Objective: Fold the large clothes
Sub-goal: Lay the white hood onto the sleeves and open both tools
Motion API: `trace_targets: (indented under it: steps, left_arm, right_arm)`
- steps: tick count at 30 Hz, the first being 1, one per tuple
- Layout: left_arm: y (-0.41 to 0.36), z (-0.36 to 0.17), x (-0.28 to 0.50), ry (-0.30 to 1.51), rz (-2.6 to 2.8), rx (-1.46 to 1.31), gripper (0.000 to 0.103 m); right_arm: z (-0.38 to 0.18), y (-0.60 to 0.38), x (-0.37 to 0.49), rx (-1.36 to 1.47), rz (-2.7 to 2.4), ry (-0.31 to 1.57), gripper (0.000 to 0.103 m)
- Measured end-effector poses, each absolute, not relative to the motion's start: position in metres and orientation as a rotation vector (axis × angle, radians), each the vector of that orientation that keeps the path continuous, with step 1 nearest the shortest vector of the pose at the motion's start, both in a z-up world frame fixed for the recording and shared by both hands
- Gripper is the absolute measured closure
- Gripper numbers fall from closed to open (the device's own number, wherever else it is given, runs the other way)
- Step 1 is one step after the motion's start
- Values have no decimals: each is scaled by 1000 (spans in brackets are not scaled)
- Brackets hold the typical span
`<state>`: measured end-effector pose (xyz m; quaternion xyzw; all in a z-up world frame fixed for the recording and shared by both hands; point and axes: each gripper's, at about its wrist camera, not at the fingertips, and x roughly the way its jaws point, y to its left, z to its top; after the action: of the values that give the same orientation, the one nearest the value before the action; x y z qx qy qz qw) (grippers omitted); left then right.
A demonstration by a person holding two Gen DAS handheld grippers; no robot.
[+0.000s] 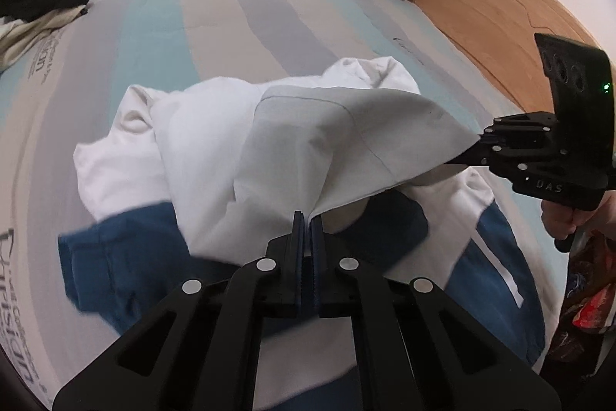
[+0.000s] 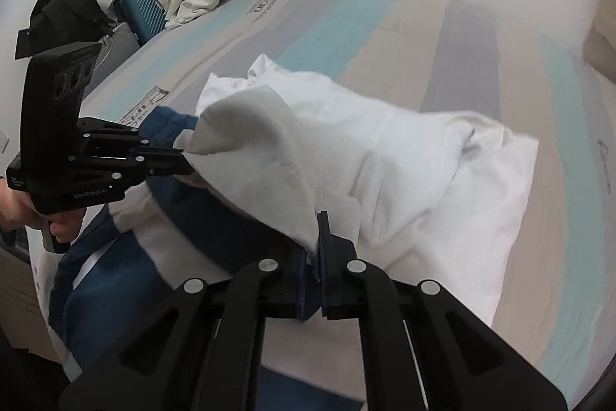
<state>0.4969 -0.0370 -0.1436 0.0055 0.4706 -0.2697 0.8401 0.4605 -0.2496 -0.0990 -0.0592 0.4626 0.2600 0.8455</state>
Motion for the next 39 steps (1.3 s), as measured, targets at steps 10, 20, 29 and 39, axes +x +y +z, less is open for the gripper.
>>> trace_targets:
  steps: [10,20,29,39]
  left_arm:
    - [-45,-158,440,1048,-586,96,101]
    - [-46,-199,436,1105,-580,158,101]
    - [-39,-232,448,1196,-552,113,100]
    - [-43,-235,455,1203,-533,121,100]
  right_arm:
    - [-137,-247,408,-150,518,1046,99]
    - [-182,-236,405,-217,505,1101,99]
    - [-208,-227,417,-236,526,1157,99]
    - [-216,-215,421,-270,519,1159,99]
